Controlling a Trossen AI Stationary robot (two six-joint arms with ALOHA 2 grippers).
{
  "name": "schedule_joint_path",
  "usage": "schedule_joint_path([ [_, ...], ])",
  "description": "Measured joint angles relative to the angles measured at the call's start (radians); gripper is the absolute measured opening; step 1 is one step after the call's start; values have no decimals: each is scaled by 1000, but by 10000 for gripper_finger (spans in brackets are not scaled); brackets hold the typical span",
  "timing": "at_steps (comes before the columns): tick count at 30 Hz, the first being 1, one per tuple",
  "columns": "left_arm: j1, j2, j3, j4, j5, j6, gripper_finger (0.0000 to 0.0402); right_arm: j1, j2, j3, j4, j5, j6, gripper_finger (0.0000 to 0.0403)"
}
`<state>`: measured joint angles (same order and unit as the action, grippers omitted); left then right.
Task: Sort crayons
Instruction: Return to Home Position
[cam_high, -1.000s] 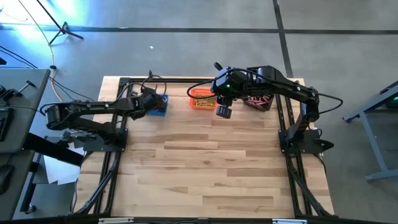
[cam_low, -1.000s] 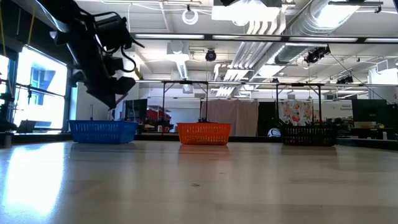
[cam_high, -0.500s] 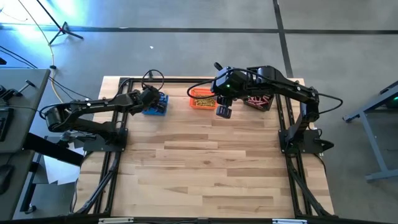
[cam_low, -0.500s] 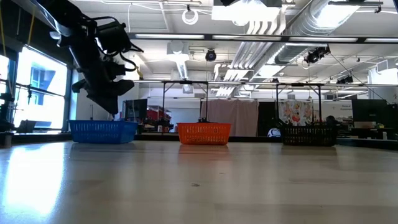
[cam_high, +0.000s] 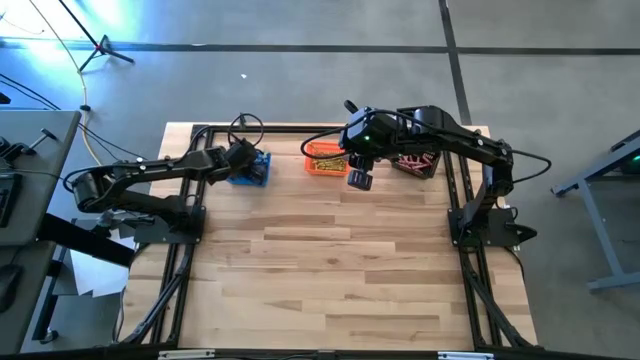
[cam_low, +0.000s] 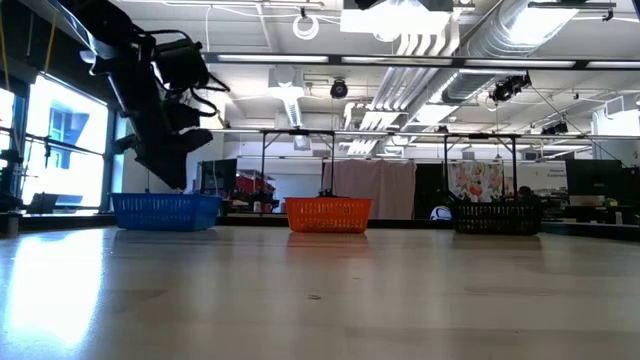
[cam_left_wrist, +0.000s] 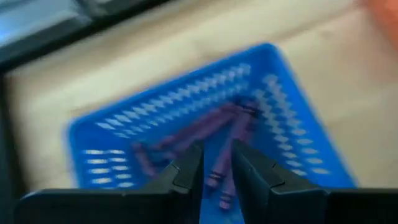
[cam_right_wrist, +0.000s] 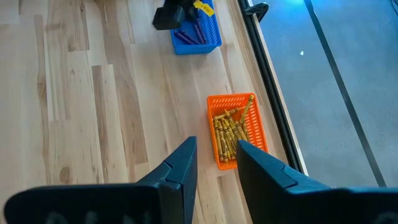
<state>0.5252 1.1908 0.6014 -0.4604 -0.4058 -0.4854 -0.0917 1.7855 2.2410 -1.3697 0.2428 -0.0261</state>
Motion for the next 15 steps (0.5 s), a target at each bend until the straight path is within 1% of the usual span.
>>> schedule_joint_path([
  [2, -13, -5, 0, 19, 94, 5, 67, 0, 0, 0, 0, 0, 0, 99],
  [5, -53, -28, 0, 80, 272, 80, 67, 0, 0, 0, 0, 0, 0, 99],
  [8, -107, -65, 0, 146, 381, 175, 67, 0, 0, 0, 0, 0, 0, 99],
  [11, -154, -116, 0, 222, 442, 228, 67, 0, 0, 0, 0, 0, 0, 99],
  [15, -218, -197, 0, 343, 443, 223, 66, 0, 0, 0, 0, 0, 0, 99],
])
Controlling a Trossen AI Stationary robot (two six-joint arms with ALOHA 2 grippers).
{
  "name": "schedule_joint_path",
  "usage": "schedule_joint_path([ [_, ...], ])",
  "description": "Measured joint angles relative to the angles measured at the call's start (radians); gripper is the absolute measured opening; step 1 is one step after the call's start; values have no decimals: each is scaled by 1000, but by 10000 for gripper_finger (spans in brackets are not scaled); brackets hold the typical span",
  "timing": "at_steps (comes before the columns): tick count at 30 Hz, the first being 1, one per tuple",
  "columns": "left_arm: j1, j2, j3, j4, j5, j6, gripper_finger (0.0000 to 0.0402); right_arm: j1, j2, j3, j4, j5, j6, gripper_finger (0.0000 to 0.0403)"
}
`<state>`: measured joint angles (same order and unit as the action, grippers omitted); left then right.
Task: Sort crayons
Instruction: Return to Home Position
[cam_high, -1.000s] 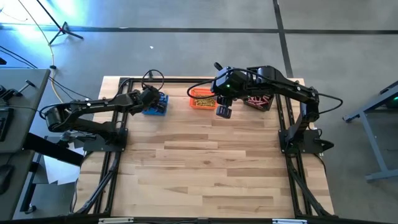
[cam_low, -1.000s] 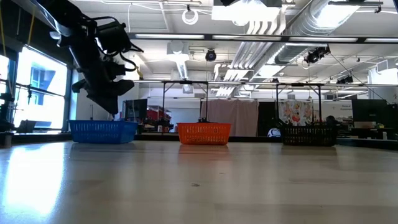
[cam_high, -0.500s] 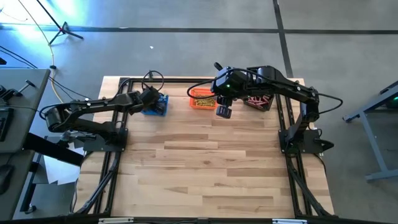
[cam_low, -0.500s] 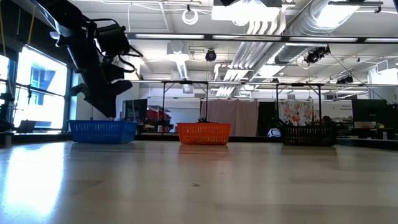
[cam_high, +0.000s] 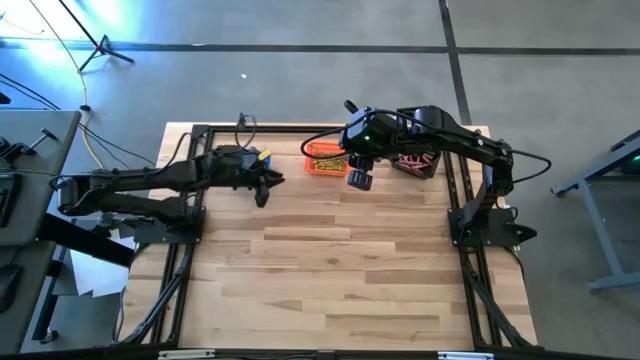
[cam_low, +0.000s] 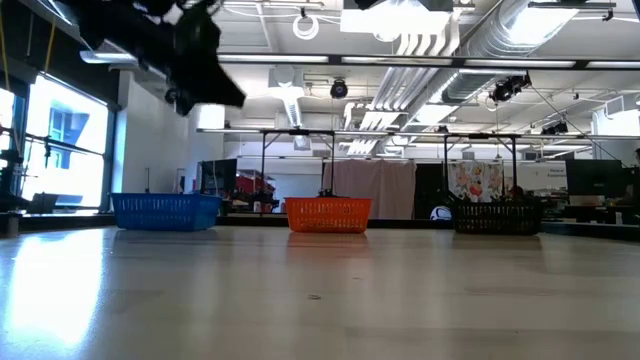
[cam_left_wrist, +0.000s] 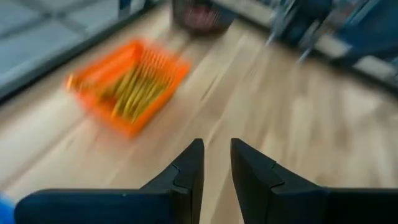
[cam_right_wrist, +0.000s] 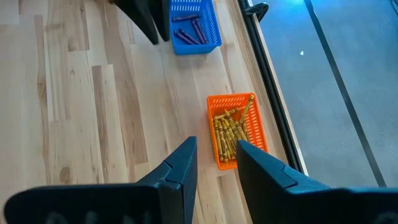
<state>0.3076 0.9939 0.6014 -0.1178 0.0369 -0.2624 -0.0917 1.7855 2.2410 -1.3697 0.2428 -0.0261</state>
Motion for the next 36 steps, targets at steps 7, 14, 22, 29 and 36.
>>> schedule_joint_path([
  [7, -101, -90, 0, 177, -9, -10, 71, 0, 0, 0, 0, 0, 0, 99],
  [14, -180, -173, 0, 161, 298, -239, 72, 0, 0, 0, 0, 0, 0, 99],
  [22, -224, -261, 0, 149, 113, -55, 72, 0, 0, 0, 0, 0, 0, 99],
  [29, -225, -349, 0, 88, 88, 152, 72, 0, 0, 0, 0, 0, 0, 99],
  [36, -225, -510, 0, -91, 115, 216, 72, 0, 0, 0, 0, 0, 0, 99],
])
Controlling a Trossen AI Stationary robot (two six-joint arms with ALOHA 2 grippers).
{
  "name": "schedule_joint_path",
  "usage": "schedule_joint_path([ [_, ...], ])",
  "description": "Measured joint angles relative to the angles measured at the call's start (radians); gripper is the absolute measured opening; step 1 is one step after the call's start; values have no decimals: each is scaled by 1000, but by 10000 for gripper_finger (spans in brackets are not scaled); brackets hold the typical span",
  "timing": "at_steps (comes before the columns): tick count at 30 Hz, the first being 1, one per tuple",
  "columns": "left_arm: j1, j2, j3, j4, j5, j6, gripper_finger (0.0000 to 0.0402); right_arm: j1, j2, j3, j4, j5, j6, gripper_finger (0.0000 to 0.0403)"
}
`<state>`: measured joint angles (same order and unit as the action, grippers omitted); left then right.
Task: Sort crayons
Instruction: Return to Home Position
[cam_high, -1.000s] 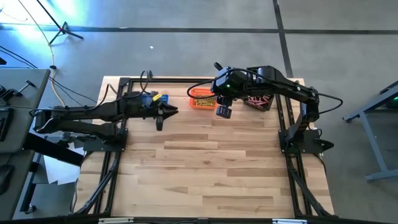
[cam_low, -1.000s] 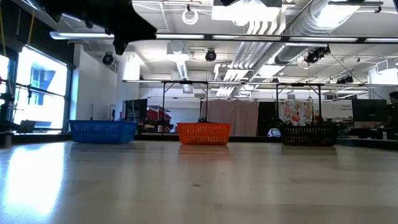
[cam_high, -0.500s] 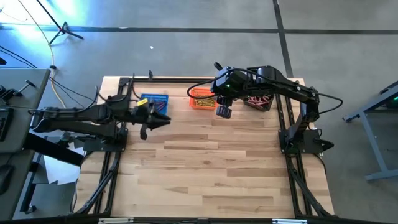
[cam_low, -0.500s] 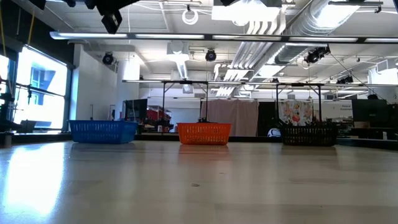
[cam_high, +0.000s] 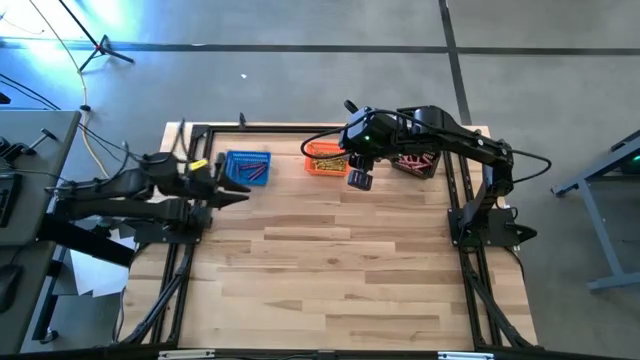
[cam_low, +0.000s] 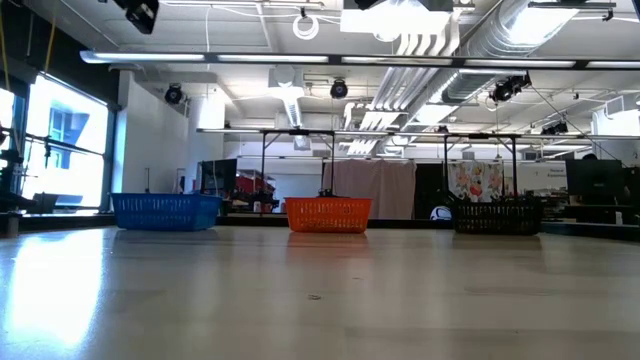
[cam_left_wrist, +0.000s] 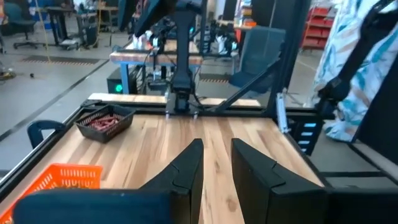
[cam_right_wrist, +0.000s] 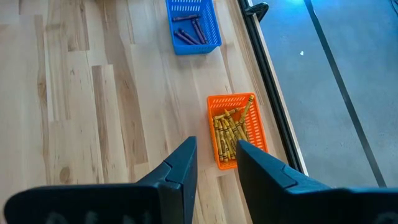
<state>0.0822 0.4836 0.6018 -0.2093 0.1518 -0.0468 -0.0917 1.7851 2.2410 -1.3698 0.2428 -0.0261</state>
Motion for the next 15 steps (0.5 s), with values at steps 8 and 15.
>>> schedule_joint_path([
  [8, 0, -187, 0, -121, 46, 23, 72, 0, 0, 0, 0, 0, 0, 99],
  [15, 0, -267, -60, -58, 108, 23, 72, 0, 0, 0, 0, 0, 0, 99],
])
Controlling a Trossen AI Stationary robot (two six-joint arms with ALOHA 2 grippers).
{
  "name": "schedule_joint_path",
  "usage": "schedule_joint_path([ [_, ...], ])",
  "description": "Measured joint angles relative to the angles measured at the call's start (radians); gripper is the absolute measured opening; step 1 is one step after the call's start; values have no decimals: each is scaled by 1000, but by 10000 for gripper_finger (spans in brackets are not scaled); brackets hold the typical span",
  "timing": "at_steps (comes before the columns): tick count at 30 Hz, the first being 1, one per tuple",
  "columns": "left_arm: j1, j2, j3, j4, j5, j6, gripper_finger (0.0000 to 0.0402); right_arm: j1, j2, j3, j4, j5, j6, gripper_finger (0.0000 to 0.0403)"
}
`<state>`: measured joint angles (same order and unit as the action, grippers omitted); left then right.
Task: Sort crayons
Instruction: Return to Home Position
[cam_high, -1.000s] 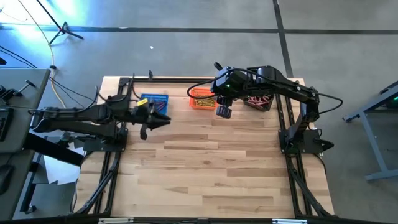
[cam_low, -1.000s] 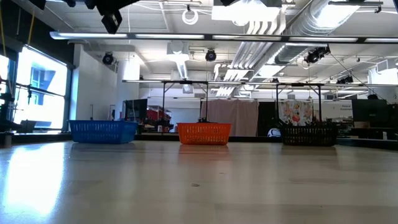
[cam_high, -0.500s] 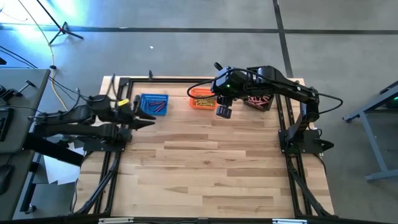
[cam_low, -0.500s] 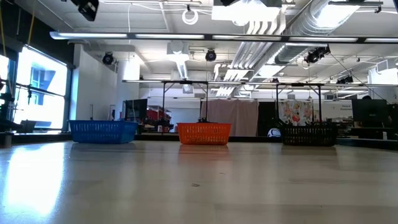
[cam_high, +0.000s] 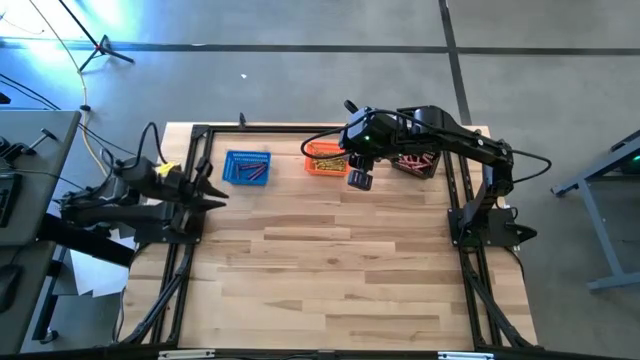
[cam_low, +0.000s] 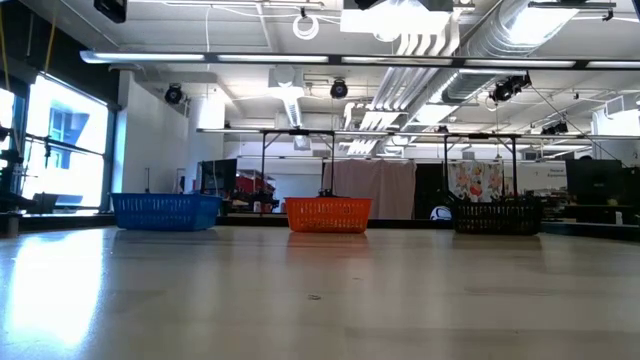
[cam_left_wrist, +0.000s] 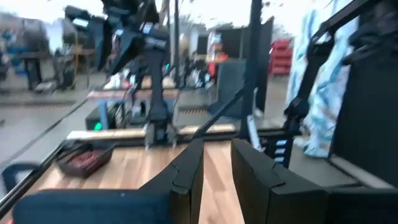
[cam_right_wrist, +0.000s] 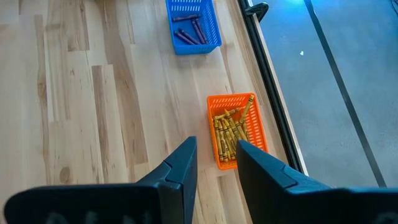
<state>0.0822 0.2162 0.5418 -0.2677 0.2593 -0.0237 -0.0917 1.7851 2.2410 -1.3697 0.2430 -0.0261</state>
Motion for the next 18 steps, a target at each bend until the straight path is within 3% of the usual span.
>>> schedule_joint_path([
  [7, 0, -210, -276, 330, 26, -87, 72, 0, 0, 0, 0, 0, 0, 99],
  [13, 0, -200, -482, 717, 52, -182, 72, 0, 0, 0, 0, 0, 0, 99],
  [18, 0, -208, -527, 690, 53, -149, 72, 0, 0, 0, 2, -5, 0, 99],
])
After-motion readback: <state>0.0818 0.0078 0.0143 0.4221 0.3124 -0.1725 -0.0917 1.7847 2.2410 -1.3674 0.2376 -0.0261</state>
